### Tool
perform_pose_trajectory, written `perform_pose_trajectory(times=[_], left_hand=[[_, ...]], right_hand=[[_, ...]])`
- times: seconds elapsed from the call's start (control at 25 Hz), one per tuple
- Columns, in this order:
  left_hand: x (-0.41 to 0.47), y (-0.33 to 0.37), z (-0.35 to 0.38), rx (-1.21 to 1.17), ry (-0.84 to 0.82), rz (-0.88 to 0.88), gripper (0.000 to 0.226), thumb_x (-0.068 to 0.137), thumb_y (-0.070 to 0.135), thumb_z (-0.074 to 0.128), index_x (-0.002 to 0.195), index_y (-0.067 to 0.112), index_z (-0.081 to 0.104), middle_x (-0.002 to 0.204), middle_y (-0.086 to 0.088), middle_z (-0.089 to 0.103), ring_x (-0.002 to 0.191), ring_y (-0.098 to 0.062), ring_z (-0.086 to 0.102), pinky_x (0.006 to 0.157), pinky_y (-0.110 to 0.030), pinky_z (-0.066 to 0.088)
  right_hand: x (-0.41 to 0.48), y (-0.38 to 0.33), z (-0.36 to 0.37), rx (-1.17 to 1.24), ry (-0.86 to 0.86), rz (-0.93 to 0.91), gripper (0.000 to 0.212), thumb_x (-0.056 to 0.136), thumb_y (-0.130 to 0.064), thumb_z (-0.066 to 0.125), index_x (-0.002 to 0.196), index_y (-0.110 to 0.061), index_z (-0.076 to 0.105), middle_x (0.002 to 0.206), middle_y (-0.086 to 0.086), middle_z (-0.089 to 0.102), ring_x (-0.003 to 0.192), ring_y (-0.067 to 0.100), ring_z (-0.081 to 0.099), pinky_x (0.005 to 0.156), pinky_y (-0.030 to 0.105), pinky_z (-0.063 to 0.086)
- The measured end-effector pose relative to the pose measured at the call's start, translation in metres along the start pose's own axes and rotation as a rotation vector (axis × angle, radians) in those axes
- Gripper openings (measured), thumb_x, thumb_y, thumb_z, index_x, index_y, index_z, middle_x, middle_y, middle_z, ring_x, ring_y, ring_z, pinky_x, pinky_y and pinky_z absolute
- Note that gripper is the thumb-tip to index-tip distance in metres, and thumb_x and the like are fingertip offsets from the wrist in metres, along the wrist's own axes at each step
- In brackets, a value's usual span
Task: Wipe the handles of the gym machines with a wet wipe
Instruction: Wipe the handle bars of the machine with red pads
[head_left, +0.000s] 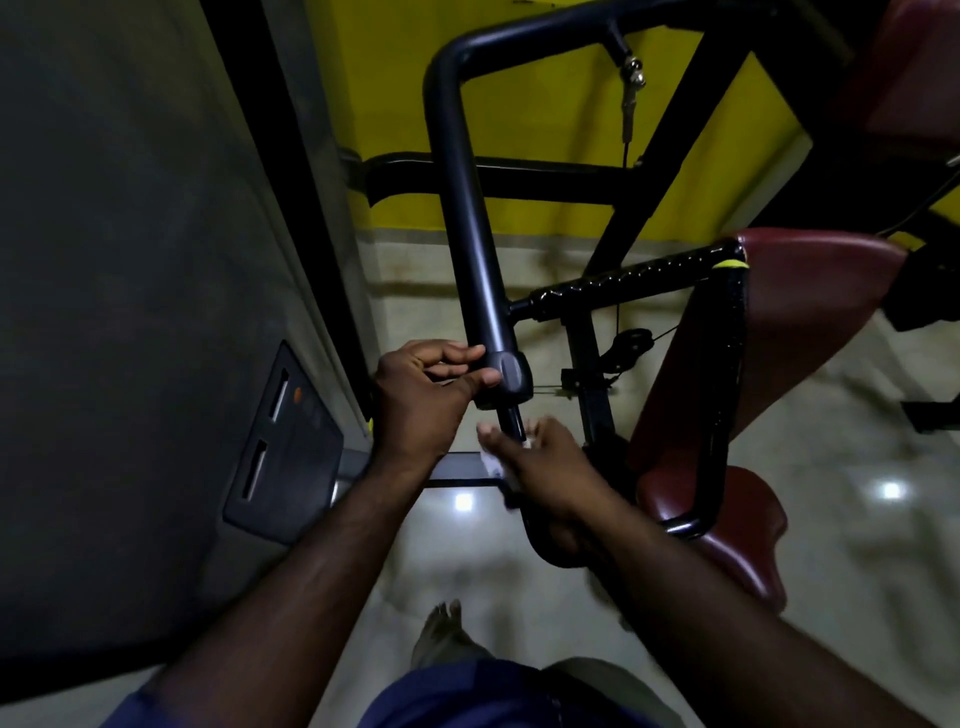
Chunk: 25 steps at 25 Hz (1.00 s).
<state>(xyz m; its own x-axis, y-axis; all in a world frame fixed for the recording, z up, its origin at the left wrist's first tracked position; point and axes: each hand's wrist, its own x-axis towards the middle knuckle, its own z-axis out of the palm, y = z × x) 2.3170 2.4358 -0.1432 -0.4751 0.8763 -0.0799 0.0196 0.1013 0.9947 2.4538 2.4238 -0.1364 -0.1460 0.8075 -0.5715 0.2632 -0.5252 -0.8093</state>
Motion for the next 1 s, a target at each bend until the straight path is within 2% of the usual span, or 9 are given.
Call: perform_pose_trajectory(times=[0.2,0.32,0.44,0.52,0.6,0.68,0.8,0.88,1.0], left_hand=[[-0.003,0.0,0.003,0.002,0.007,0.035,0.026,0.071,-0.002,0.09,0.087,0.014,0.078,0.096,0.004,0.079,0.09,-0.016,0.077,0.079,-0.025,0.062],[-0.009,-0.004,0.007,0.011,0.062,0.077,0.023,0.074,0.0,0.087,0.095,0.006,0.079,0.1,-0.002,0.079,0.088,-0.013,0.077,0.076,-0.02,0.059],[-0.019,-0.009,0.013,0.133,0.149,0.227,0.021,0.078,0.004,0.085,0.098,0.008,0.079,0.109,-0.006,0.073,0.091,0.0,0.071,0.082,-0.02,0.059],[-0.031,-0.009,0.02,0.319,0.223,0.39,0.021,0.082,0.003,0.079,0.102,0.011,0.078,0.117,-0.007,0.066,0.103,-0.006,0.064,0.09,-0.026,0.056],[-0.05,-0.005,0.032,0.513,0.241,0.596,0.029,0.082,-0.003,0.071,0.106,0.012,0.076,0.122,-0.008,0.062,0.111,-0.023,0.059,0.096,-0.034,0.051],[-0.067,-0.004,0.046,0.517,0.084,0.737,0.029,0.083,-0.005,0.072,0.109,0.008,0.072,0.12,-0.009,0.061,0.109,-0.027,0.06,0.095,-0.038,0.052],[-0.084,-0.006,0.075,0.466,-0.222,0.65,0.023,0.089,0.012,0.076,0.111,0.012,0.068,0.112,0.0,0.06,0.091,-0.012,0.065,0.079,-0.036,0.059],[-0.086,-0.012,0.091,0.598,-0.255,0.563,0.021,0.092,0.029,0.074,0.11,0.022,0.066,0.109,0.009,0.06,0.084,-0.006,0.066,0.073,-0.037,0.058],[-0.09,-0.016,0.099,0.905,-0.219,0.547,0.019,0.095,0.046,0.064,0.107,0.032,0.064,0.109,0.014,0.062,0.089,-0.006,0.068,0.072,-0.032,0.054]], right_hand=[[0.014,-0.011,0.005,-0.104,0.001,0.008,0.026,0.091,-0.032,0.076,0.096,-0.013,0.06,0.075,0.003,0.06,0.059,0.016,0.054,0.056,0.031,0.046],[-0.018,0.026,-0.003,-0.697,0.107,-0.184,0.031,0.099,-0.045,0.061,0.108,-0.017,0.05,0.089,0.001,0.067,0.079,0.022,0.064,0.069,0.033,0.046],[-0.052,0.065,-0.016,-1.322,0.288,-0.512,0.035,0.1,-0.031,0.054,0.128,-0.011,0.046,0.074,0.0,0.068,0.07,0.022,0.067,0.111,0.046,0.033],[-0.065,0.08,-0.036,-1.366,0.267,-0.77,0.032,0.094,-0.017,0.047,0.125,-0.012,0.054,0.074,-0.004,0.066,0.073,0.02,0.066,0.12,0.043,0.022],[-0.06,0.086,-0.091,-1.465,0.151,-1.019,0.03,0.092,-0.012,0.038,0.115,-0.018,0.056,0.086,-0.002,0.063,0.086,0.021,0.063,0.119,0.042,0.027],[-0.045,0.078,-0.16,-1.616,0.102,-1.191,0.023,0.095,-0.017,0.04,0.112,-0.019,0.055,0.099,0.001,0.063,0.105,0.025,0.059,0.115,0.045,0.028],[-0.043,0.088,-0.192,-1.626,0.322,-1.268,0.026,0.095,-0.016,0.047,0.117,-0.014,0.059,0.114,0.005,0.066,0.131,0.025,0.049,0.115,0.047,0.026],[-0.048,0.101,-0.179,-1.581,0.323,-1.285,0.034,0.094,-0.014,0.045,0.125,-0.015,0.058,0.122,0.005,0.065,0.139,0.024,0.046,0.12,0.046,0.021],[-0.034,0.074,-0.224,-1.706,0.207,-1.522,0.048,0.093,-0.019,0.04,0.14,-0.019,0.051,0.144,0.005,0.059,0.147,0.021,0.037,0.121,0.049,0.014]])
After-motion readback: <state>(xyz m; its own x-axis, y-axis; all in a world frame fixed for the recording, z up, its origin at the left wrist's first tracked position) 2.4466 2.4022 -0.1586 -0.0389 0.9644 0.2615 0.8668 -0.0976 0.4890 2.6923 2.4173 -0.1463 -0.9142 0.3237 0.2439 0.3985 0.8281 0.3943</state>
